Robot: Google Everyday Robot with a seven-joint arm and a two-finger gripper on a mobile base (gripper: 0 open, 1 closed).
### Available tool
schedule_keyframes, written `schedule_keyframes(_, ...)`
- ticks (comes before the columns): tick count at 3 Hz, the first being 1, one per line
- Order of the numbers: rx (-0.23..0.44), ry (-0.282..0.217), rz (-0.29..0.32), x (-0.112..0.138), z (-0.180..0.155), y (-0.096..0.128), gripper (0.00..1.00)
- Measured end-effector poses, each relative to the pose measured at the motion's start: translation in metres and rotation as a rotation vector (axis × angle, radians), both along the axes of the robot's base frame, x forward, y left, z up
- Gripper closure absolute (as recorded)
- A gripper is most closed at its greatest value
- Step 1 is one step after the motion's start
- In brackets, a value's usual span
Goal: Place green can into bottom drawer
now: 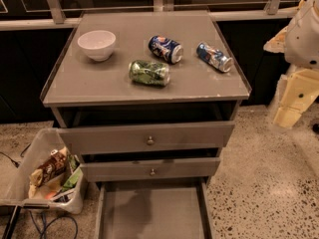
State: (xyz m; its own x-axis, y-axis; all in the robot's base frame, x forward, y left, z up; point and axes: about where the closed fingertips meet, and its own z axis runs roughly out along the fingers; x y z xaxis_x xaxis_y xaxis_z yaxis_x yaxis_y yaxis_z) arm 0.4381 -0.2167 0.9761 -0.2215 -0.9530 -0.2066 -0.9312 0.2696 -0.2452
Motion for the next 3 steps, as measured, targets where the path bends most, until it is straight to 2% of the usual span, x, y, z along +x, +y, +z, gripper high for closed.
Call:
schedule_keyframes(1, 0.0, 0.0, 0.0, 0.0, 0.0, 0.0, 0.0)
schedule_keyframes(2, 0.038, -0.036, 0.021, 0.028, 0.009, 0.021, 0.0)
schedule_keyframes(3, 0.136, -0.085, 0.015, 0.07, 0.024, 0.046, 0.0)
